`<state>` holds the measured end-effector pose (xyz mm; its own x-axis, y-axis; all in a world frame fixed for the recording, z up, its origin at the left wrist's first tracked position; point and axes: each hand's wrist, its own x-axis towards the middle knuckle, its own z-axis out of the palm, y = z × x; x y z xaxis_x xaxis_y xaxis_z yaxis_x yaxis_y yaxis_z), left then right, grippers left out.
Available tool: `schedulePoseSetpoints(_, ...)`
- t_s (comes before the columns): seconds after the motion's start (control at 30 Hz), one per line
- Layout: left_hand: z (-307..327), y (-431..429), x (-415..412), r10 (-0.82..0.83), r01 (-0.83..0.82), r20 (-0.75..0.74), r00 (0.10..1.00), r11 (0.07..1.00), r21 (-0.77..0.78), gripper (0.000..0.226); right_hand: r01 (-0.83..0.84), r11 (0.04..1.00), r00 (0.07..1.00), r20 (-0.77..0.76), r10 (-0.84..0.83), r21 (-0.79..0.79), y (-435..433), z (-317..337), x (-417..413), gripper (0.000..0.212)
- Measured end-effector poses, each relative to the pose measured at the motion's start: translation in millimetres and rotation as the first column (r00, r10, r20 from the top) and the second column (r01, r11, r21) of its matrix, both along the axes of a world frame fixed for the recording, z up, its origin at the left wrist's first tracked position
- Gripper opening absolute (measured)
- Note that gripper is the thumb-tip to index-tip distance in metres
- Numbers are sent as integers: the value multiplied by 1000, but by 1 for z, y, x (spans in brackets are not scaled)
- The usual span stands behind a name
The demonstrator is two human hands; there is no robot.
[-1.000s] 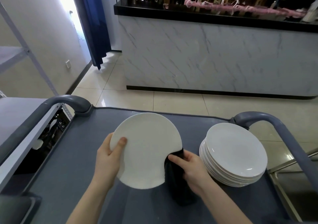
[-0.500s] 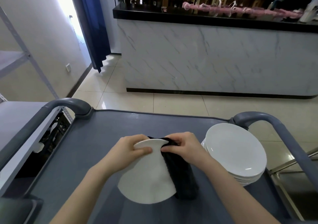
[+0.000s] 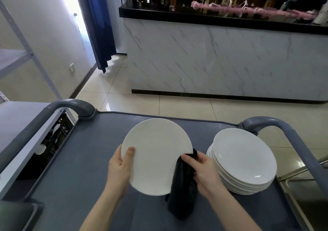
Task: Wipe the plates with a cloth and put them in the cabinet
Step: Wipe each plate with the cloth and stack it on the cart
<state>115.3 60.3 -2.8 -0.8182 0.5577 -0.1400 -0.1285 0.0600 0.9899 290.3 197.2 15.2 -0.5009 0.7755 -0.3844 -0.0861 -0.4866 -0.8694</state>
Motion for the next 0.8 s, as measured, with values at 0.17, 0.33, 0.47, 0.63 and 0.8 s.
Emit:
schedulePoseSetpoints(0.17,12,-8,-19,-414,361,-310,856,907,-215,6,-392,789,913,308,269,474,29,40,-11,22)
schedulePoseSetpoints(0.33,22,-5,-15,-555,430,-453,698,830,-354,14,-692,475,720,572,393,543,18,46,-43,17)
schedulePoseSetpoints(0.47,21,-17,-25,-379,306,-412,829,923,-234,9,-573,650,815,429,389,499,20,37,-32,15)
schedulePoseSetpoints(0.63,13,-22,-18,27,-35,-168,985,998,-45,8,-277,950,957,136,258,146,-5,5,-7,14)
schedulePoseSetpoints(0.8,12,-19,-12,55,-56,-77,996,998,-20,16,-257,966,958,139,250,29,-16,-6,0,20)
